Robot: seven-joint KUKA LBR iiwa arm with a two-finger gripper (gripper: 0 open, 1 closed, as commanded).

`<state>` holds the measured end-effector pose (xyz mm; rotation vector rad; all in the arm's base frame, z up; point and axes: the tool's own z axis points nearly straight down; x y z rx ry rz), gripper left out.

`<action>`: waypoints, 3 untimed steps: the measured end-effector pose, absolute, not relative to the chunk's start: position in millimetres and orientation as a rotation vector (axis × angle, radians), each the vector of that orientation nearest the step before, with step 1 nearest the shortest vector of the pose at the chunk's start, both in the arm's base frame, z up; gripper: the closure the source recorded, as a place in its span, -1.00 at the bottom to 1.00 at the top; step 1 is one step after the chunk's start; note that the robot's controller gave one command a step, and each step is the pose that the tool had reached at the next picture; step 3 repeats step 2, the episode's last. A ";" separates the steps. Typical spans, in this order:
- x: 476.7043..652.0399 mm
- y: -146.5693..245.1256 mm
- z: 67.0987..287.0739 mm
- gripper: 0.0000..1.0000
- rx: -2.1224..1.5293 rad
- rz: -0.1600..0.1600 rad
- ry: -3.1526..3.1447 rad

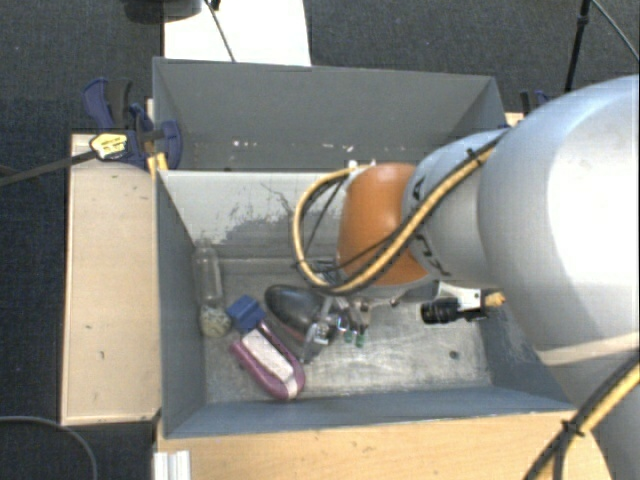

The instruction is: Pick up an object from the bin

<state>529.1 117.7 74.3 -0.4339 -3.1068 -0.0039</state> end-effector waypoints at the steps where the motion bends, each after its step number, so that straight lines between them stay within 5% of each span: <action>1: 530.3 112.9 78.0 1.00 -0.438 0.000 -3.110; 2: 542.4 115.3 213.4 1.00 -0.449 -0.004 -3.118; 3: 542.4 115.3 213.4 1.00 -0.449 -0.004 -3.118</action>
Offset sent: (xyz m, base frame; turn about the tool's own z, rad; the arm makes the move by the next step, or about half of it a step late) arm 0.0000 0.0000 0.0000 0.0000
